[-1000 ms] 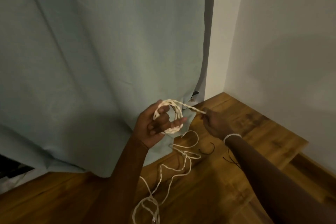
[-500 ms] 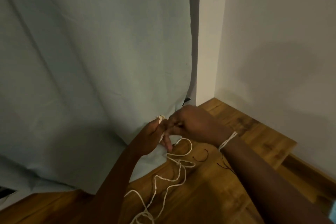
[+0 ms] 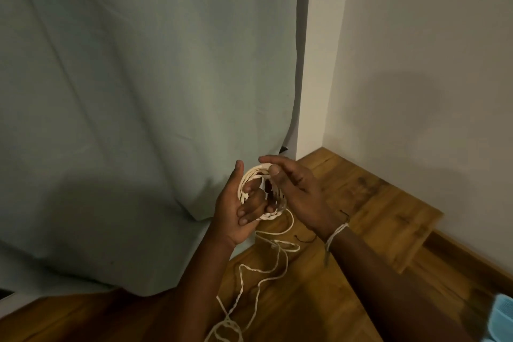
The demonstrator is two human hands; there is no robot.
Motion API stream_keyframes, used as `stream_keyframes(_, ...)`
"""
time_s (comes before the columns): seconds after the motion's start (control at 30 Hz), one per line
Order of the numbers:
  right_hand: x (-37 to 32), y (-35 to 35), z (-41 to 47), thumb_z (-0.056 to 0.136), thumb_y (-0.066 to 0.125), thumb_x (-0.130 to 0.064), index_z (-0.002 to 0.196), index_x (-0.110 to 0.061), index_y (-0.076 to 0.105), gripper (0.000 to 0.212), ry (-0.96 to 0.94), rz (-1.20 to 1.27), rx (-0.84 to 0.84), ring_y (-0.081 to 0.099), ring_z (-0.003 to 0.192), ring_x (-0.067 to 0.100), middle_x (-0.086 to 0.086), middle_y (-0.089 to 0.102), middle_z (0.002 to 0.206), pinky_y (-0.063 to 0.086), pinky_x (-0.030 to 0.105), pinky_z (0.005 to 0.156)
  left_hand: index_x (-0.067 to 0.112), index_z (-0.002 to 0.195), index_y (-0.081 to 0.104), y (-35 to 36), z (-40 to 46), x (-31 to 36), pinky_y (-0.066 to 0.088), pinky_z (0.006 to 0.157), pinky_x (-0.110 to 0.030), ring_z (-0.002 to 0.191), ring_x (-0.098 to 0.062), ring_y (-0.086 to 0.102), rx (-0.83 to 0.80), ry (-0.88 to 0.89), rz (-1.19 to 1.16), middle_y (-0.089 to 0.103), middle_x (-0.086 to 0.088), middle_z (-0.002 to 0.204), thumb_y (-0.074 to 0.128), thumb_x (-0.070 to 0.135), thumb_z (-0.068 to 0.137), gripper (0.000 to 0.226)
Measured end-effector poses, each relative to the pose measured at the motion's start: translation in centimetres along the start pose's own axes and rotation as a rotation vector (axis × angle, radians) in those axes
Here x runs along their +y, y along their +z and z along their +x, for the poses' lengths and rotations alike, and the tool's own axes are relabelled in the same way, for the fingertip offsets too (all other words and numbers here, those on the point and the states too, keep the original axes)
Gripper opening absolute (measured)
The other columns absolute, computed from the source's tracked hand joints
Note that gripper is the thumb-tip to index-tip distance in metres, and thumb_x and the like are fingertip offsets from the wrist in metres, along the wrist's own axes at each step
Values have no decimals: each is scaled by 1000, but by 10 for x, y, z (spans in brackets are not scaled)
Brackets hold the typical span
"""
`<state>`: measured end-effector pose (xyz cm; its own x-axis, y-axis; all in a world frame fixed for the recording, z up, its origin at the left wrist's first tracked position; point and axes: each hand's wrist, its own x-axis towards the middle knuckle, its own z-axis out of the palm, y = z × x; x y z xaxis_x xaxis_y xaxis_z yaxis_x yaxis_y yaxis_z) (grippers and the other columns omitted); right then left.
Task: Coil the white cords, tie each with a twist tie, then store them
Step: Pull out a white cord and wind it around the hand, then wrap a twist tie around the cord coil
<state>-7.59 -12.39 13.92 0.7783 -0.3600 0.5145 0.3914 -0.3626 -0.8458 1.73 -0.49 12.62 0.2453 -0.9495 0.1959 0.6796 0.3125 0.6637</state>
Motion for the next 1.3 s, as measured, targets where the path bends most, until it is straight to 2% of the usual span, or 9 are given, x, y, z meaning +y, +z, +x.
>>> stream_keyframes(0.23,7,7,0,95,65,-17,107,-5,72,19,-85,-197,155,70,84,13,4,74,97,55,23,71,11,77,63,7,5,-8,41,52,-27,39,-11,41,602,131,664,41,0,44,35,64,92,62)
stream_keyframes(0.47,0,-33,5,98,60,-10,105,-2,72,16,-100,-405,52,68,83,5,5,73,94,51,16,74,7,93,67,5,17,7,57,83,-44,85,-32,57,273,-141,428,61,-13,74,39,39,101,43)
stream_keyframes(0.63,5,-60,23,98,61,-15,104,-4,73,17,-135,-471,119,70,83,10,-1,73,93,52,23,74,9,96,63,33,48,-7,53,64,-30,62,-12,46,266,-22,205,51,-1,66,44,36,100,33)
stream_keyframes(0.8,26,-78,25,101,56,-22,112,-7,70,23,-56,-462,188,70,91,17,2,74,101,59,38,79,13,85,61,45,81,-36,42,53,-18,42,-11,43,482,140,537,44,-5,54,35,41,103,42)
stream_keyframes(0.83,32,-85,23,102,54,-23,114,-7,70,25,-23,-443,162,71,91,18,3,73,102,60,40,79,11,92,63,44,87,-40,54,48,-29,46,-16,55,511,121,613,52,-11,59,34,42,103,43)
stream_keyframes(1.0,77,-131,6,94,56,-51,139,-25,54,51,274,-260,108,64,116,19,9,64,130,59,37,90,12,95,63,9,118,-63,55,73,-34,77,-18,64,611,-20,919,65,-6,80,35,46,102,44)
stream_keyframes(1.1,121,-159,-15,98,55,-41,122,-17,63,35,397,-398,204,67,102,22,8,68,115,61,41,82,8,107,66,-21,127,-67,56,79,-40,82,-20,65,638,-135,981,67,-13,92,37,49,100,50)
stream_keyframes(1.17,163,-178,-28,101,53,-20,108,-13,70,19,456,-679,29,68,97,24,8,70,110,59,44,85,7,95,66,-33,128,-71,54,81,-40,80,-28,67,660,-199,1013,66,-18,85,37,49,100,51)
stream_keyframes(1.3,225,-182,-45,93,43,6,126,-16,67,46,606,-930,-487,54,128,25,7,59,138,42,37,108,-4,127,53,-47,130,-78,56,82,-41,117,-48,54,747,-305,917,54,-33,127,39,44,101,57)
